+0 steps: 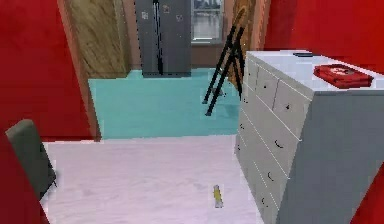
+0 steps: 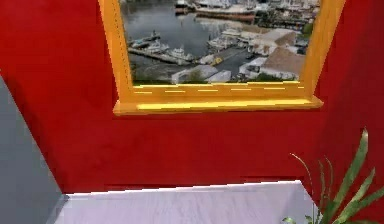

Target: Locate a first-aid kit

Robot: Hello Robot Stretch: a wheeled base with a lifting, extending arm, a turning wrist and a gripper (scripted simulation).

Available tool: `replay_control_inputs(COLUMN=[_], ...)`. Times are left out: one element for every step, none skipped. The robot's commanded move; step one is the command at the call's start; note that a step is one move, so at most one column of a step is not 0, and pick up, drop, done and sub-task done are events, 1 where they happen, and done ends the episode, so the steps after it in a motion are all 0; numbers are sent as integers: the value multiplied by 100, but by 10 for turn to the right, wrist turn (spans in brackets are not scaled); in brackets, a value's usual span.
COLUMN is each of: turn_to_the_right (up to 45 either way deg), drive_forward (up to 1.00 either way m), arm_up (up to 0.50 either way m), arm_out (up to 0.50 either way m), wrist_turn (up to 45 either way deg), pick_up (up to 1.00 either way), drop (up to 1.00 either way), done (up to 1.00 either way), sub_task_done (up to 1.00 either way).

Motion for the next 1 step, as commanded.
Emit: replay_control_inputs(turn_to_the_right=[0], drive_forward=[90], arm_up=[0], arm_out=[0], wrist_turn=[0], pick_up=[0], drop=[0], done=[0], sub_task_done=[0])
